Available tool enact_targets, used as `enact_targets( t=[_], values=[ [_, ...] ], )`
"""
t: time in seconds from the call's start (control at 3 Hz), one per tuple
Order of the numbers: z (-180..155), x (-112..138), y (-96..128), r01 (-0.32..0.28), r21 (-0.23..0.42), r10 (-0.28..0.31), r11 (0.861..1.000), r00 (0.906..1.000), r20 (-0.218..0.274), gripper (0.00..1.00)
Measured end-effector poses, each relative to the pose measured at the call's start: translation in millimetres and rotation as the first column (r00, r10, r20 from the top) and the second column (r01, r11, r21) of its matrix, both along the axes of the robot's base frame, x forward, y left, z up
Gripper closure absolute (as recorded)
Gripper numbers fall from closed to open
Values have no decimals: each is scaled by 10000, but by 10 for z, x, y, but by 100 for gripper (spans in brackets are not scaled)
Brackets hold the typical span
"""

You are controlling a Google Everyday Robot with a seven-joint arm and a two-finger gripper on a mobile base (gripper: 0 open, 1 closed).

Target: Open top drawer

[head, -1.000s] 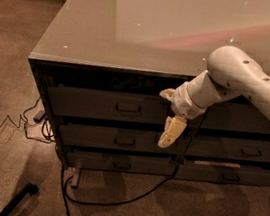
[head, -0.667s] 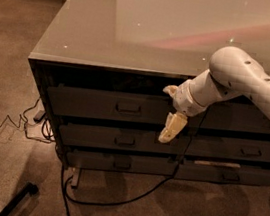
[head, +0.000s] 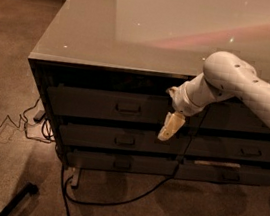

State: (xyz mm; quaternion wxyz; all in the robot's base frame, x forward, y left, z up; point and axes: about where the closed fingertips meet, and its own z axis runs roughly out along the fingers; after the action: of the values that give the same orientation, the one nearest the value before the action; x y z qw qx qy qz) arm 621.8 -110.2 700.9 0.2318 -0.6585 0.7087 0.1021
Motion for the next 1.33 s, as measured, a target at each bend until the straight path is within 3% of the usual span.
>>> enact_targets(
  t=[0.67,1.33],
  values=[
    [-323,184,8,400,27,-399,9992,9990,-209,0],
    [-449,451,-36,576,-75,-576,9983,9983,-9,0]
  ],
)
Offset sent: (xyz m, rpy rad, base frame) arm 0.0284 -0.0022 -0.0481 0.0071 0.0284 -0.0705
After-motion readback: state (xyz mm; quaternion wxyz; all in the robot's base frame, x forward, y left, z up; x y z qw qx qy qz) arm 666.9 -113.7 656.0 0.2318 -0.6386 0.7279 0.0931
